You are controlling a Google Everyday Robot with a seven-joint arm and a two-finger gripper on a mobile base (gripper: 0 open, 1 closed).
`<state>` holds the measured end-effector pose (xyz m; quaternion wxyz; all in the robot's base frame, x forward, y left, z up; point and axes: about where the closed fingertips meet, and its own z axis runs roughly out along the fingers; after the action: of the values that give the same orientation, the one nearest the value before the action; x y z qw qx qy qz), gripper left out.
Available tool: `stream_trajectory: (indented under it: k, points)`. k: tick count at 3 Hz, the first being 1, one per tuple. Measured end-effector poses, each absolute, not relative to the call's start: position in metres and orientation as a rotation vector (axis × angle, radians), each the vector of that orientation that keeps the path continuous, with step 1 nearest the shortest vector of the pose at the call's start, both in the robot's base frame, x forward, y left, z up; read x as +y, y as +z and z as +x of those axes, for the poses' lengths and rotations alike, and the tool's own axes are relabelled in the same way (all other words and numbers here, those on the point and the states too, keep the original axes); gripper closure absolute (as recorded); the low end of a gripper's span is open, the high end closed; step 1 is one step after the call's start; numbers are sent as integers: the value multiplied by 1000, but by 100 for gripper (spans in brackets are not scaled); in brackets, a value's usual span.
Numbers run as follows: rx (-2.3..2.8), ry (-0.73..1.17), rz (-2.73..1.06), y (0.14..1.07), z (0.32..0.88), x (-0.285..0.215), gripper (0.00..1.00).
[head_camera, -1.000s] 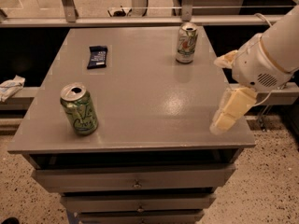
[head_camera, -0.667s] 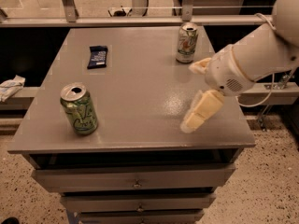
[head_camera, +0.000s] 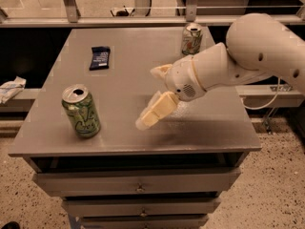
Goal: Pick green can
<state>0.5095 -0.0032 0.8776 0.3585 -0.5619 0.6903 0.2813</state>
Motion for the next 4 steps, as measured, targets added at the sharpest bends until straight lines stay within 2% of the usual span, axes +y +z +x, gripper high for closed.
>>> stream_trajectory:
  k: [2, 4]
  points:
    - [1757, 756, -1440, 880, 510, 10, 0]
    - [1655, 842, -1387, 864, 515, 74, 0]
